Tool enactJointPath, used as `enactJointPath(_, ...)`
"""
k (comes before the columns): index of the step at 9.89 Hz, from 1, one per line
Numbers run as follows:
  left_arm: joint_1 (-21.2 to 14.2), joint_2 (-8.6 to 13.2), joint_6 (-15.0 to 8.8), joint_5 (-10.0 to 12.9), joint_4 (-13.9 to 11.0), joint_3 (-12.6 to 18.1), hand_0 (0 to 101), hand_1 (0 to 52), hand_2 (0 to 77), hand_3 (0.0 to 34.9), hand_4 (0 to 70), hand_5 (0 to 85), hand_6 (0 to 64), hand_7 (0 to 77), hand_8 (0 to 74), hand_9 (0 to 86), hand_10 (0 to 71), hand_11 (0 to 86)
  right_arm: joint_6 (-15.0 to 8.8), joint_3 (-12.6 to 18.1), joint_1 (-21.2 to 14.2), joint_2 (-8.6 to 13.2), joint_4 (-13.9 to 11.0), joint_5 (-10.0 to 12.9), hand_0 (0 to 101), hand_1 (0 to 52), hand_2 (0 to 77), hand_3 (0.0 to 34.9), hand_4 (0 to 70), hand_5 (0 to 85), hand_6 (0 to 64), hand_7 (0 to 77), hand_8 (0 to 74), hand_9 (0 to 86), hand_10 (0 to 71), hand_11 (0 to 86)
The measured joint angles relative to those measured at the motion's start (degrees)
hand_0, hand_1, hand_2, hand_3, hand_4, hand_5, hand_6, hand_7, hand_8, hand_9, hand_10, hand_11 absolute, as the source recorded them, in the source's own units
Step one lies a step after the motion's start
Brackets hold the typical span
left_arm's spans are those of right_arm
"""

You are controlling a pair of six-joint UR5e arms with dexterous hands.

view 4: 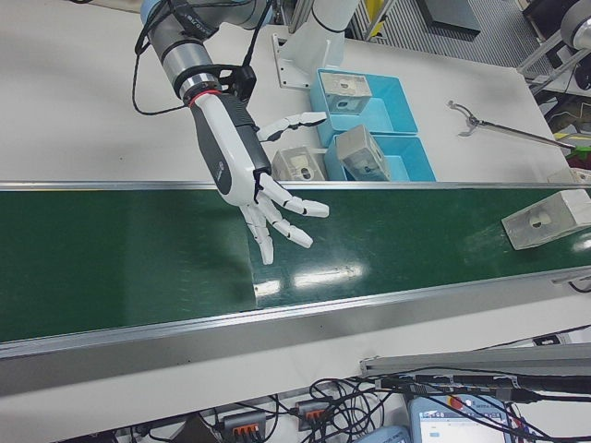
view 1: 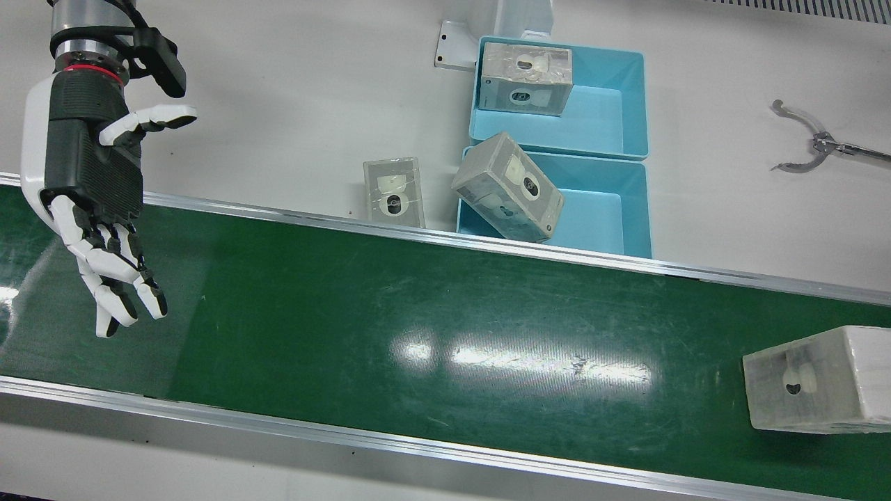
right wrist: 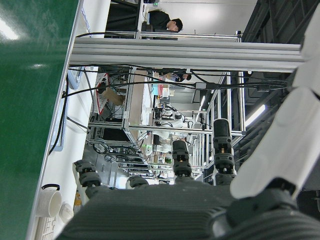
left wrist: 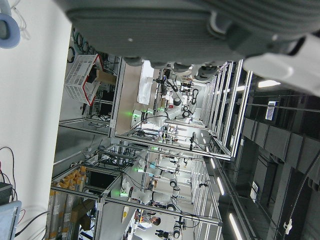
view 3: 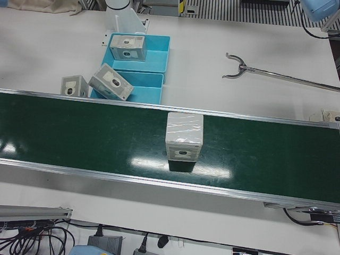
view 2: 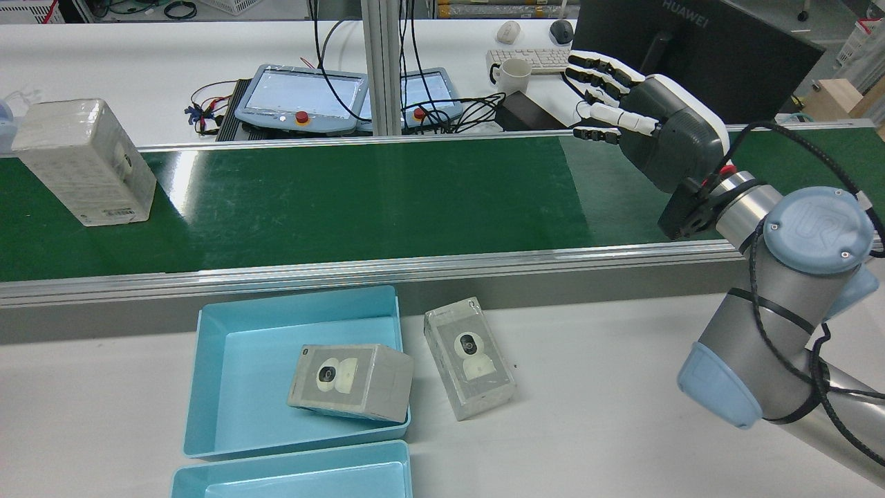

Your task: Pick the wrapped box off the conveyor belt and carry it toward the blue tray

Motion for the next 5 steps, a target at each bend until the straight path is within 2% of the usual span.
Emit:
enactJointPath(1, 0.00, 0.00, 0.00, 0.00, 0.00, 0.00, 0, 0.0, 0.5, 0.0, 0.0, 0.5, 0.0, 0.5, 0.5, 0.0, 0.0, 0.0, 0.00, -0.10, -0.01, 0.02, 0.00, 0.00, 38, 6.5, 13.6, 30.3, 16.9, 21.3, 0.0, 15.8, 0.0, 1.6, 6.5, 9.3)
enactJointPath(2, 0.00, 0.00, 0.00, 0.00, 0.00, 0.00, 0, 0.0, 0.5, 0.0, 0.0, 0.5, 0.0, 0.5, 0.5, 0.0, 0.0, 0.0, 0.02, -0.15, 0.04, 0.03, 0.00, 0.00, 38, 7.1, 13.6, 30.2, 13.1, 18.5, 0.0, 15.3, 0.0, 1.6, 6.5, 9.3)
enactJointPath(5, 0.00, 0.00, 0.00, 0.00, 0.00, 0.00, 0, 0.0, 1.1, 0.0, 0.0, 0.5, 0.0, 0.5, 0.5, 0.5, 0.0, 0.0, 0.01, -0.25, 0.21, 0.18, -0.02, 0.02, 38, 7.1, 13.6, 30.3, 14.7, 18.5, 0.0, 15.3, 0.0, 1.6, 6.5, 9.3)
